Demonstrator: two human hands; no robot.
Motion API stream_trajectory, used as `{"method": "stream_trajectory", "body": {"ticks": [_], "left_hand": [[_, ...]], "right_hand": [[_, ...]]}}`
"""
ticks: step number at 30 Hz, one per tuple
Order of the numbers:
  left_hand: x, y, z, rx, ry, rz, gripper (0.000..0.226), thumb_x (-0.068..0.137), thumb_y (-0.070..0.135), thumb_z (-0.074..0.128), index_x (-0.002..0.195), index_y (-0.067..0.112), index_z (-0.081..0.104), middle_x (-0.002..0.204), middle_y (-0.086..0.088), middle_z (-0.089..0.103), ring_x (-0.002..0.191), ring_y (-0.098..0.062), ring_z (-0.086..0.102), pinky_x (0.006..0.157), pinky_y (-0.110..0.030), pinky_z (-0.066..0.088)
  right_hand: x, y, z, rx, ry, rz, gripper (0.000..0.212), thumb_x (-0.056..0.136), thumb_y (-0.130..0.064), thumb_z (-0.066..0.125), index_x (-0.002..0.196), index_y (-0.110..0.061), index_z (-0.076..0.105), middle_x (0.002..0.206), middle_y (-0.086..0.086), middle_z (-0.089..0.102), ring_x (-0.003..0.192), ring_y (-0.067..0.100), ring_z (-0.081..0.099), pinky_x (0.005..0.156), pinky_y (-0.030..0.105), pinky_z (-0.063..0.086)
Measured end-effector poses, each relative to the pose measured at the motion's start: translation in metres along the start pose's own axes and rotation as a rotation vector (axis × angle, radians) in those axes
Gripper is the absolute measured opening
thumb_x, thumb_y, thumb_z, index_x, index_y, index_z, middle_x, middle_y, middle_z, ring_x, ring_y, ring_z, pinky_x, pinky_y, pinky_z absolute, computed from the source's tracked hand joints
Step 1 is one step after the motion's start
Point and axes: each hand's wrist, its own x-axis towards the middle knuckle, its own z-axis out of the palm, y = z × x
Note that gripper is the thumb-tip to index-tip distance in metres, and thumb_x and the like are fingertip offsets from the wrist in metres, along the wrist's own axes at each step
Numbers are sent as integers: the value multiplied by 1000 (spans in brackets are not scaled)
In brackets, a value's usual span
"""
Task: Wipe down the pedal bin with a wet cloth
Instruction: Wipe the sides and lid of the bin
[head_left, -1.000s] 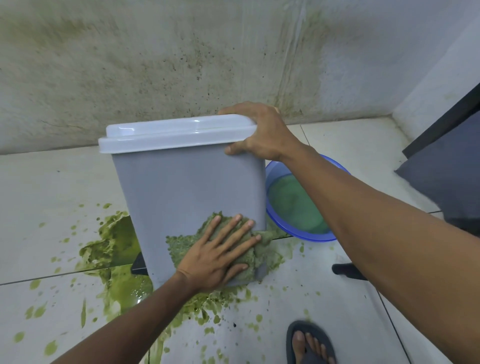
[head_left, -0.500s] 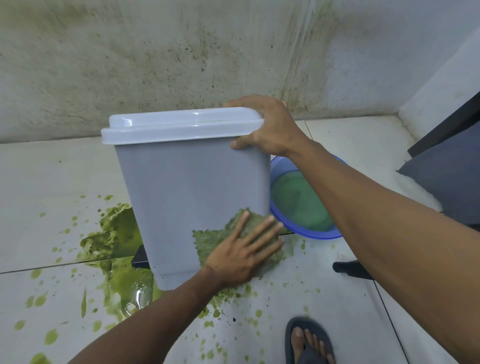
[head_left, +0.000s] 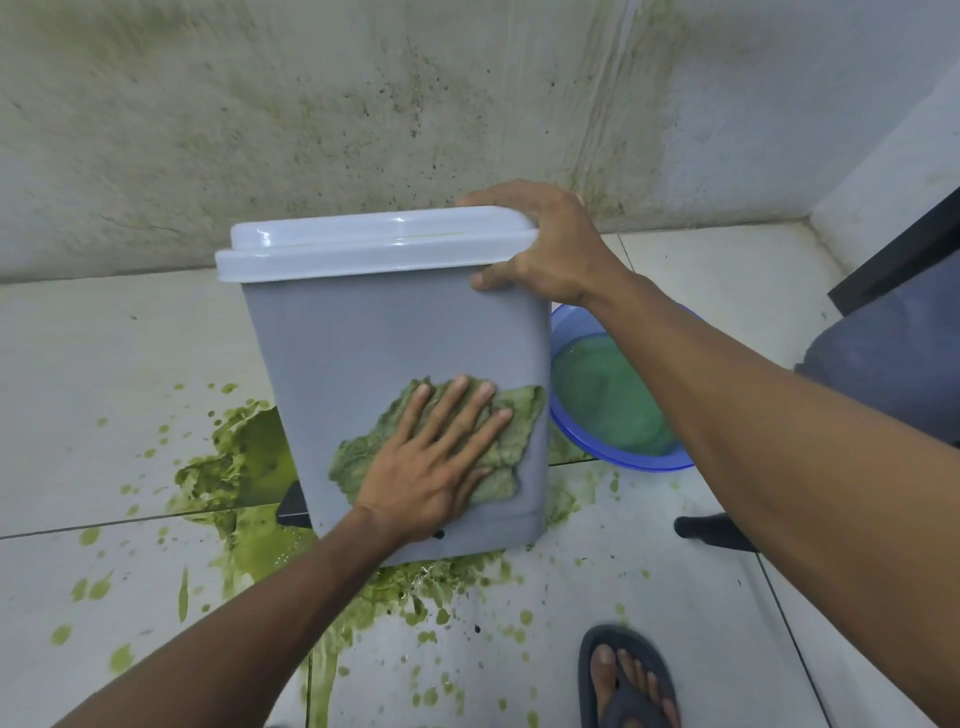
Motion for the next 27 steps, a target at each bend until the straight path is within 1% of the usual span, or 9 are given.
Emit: {"method": "stream_trajectory", "body": {"ticks": [3,6,11,14,17,20,23,25,27], "left_hand": [[15,36,9,-16,3,55,58,107,43,34,159,18,30,166,-10,22,155,-31,17,126,-52,2],[-3,61,22,-28,-77,175,64,104,43,45,159,16,28,167,-8,20,156,-29,14,126,-50,-2],[-60,25,23,-2,-122,184,70,100,44,54,160,21,26,170,-6,10,157,-27,5,127,-46,-3],[-72,-18,8,41,-29,24,62,104,47,38,159,21,27,169,-9,10,157,-27,5,127,-46,1],[-59,-51,-4,3,128,-322,60,105,45,31,158,16,26,166,-12,14,156,-30,7,126,-49,3],[-47,-41,-2,-125,241,-629,61,106,42,29,158,13,19,166,-15,8,156,-33,1,125,-53,4],[-52,-8,12,-198,320,-862,65,105,40,30,160,11,11,167,-15,2,155,-38,4,124,-57,8],[-61,15,19,-225,305,-909,68,104,41,29,161,11,7,169,-13,-2,155,-38,2,125,-56,7],[-75,34,27,-208,228,-823,69,104,44,27,161,12,4,169,-12,-5,156,-35,-1,126,-53,3]], "right_hand": [[-1,0,0,13,-3,1,77,39,-52,77,114,-42,70,114,-24,64,116,9,57,109,48,38],[-2,1,-1,25,-3,-1,71,41,-48,80,112,-45,69,113,-25,65,116,11,57,109,48,38],[-2,2,-2,64,4,-28,69,45,-33,87,112,-35,73,111,-19,68,110,10,62,103,39,47],[-3,0,-2,79,1,-50,68,46,-28,88,112,-38,73,110,-19,69,108,9,63,100,34,50],[-1,0,-1,96,13,-49,65,43,-34,87,103,-51,69,111,-18,69,109,9,63,100,34,50],[2,4,1,103,16,-43,70,40,-39,86,108,-44,70,116,-12,70,111,12,63,102,37,50],[-1,6,0,98,0,-81,70,45,-32,89,112,-39,69,117,-10,69,109,9,62,100,30,49],[-1,7,0,91,-8,-112,70,47,-29,89,113,-36,68,117,-7,69,109,9,62,97,26,48],[0,8,-1,104,-10,-126,70,48,-24,92,114,-33,69,118,-4,68,110,12,62,94,23,47]]}}
